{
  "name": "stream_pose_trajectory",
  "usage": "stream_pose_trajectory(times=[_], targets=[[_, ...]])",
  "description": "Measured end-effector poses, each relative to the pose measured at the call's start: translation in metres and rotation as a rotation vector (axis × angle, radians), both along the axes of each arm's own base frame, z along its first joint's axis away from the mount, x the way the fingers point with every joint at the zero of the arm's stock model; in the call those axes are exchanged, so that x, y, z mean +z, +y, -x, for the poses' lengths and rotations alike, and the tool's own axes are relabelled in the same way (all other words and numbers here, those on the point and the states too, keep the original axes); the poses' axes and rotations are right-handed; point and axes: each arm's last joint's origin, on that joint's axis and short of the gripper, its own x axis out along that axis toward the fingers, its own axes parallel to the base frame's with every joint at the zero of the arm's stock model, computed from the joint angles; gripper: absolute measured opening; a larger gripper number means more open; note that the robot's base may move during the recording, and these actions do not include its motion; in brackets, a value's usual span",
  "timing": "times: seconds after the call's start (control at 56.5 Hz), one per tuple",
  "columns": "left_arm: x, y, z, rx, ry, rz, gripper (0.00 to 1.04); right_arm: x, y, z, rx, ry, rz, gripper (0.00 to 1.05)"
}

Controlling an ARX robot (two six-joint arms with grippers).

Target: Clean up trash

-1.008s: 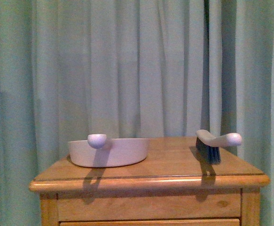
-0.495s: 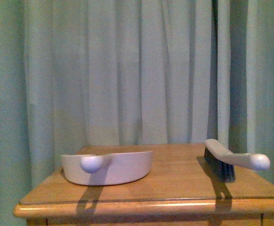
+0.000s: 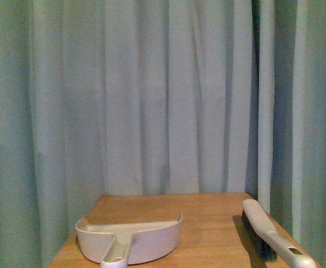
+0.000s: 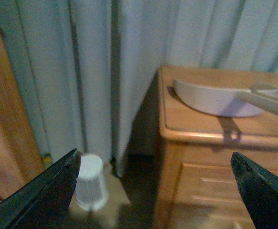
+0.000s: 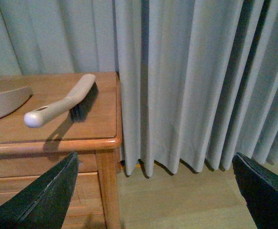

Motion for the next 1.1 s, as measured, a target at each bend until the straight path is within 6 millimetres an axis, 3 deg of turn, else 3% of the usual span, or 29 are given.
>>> stream_pose_trajectory(times=[0.106, 0.301, 0.425, 0.548, 0.637, 0.761, 0.902, 1.097], targets=[[0.015, -0.005, -0.014, -0.029, 0.149, 0.088, 0.97, 0.000, 0.000, 0.000, 0.000, 0.000, 0.000, 0.97], [0.092, -0.031, -0.067, -0.187, 0.283, -0.028, 0.97, 0.000, 0.000, 0.000, 0.000, 0.000, 0.000, 0.97], [0.135, -0.068, -0.115, -0.264, 0.442, -0.125, 0.97, 0.000, 0.000, 0.000, 0.000, 0.000, 0.000, 0.97], [0.159, -0.109, -0.142, -0.365, 0.474, -0.169, 0.97, 0.000, 0.000, 0.000, 0.000, 0.000, 0.000, 0.97], [0.161, -0.135, -0.156, -0.407, 0.495, -0.202, 0.97, 0.000, 0.000, 0.000, 0.000, 0.000, 0.000, 0.97], [0.139, -0.161, -0.178, -0.397, 0.577, -0.247, 0.97, 0.000, 0.000, 0.000, 0.000, 0.000, 0.000, 0.97], [0.121, -0.179, -0.197, -0.364, 0.636, -0.250, 0.97, 0.000, 0.000, 0.000, 0.000, 0.000, 0.000, 0.97], [0.114, -0.192, -0.223, -0.312, 0.644, -0.245, 0.97, 0.000, 0.000, 0.000, 0.000, 0.000, 0.000, 0.97]])
